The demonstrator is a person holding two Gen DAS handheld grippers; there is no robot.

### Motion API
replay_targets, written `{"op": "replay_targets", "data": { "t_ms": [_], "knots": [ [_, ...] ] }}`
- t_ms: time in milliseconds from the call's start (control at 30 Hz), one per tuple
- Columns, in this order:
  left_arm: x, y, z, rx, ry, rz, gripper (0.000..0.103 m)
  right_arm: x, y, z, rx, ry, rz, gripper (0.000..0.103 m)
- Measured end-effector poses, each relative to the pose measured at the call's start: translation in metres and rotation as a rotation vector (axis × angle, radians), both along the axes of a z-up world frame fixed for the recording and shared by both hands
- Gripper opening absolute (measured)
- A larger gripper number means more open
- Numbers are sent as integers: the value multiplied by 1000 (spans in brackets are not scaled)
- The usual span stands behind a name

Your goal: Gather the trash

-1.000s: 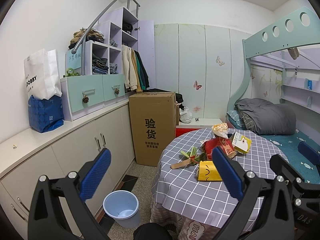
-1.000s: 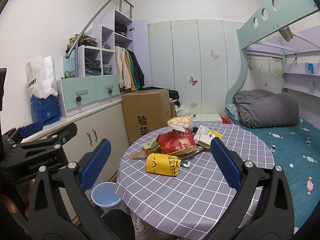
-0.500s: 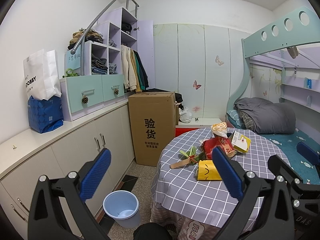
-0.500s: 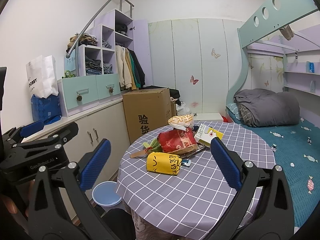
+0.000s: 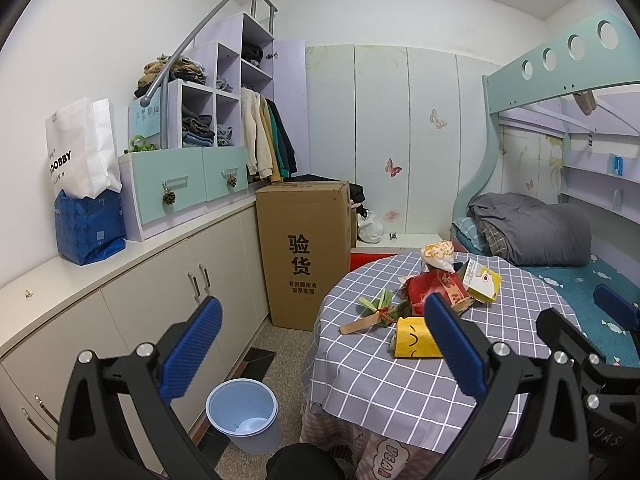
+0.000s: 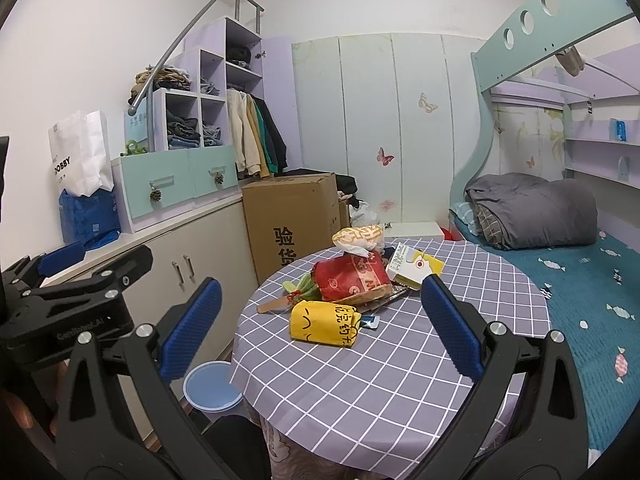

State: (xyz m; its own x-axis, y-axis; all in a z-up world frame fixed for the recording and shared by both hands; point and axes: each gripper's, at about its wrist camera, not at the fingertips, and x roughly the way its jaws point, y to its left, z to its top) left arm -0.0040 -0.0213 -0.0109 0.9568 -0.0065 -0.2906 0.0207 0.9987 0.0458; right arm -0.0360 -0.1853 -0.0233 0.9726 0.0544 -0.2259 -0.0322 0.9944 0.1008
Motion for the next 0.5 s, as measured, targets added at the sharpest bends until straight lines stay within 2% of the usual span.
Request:
{"op": "replay_targets", "data": {
  "t_ms": [300, 500],
  "knots": [
    [8, -1, -4, 0, 14, -19, 99, 2, -11, -1, 16, 19, -31, 97],
    [29, -8, -13, -20, 39, -74, 99, 17, -21, -6, 0, 46, -66, 97]
  ]
}}
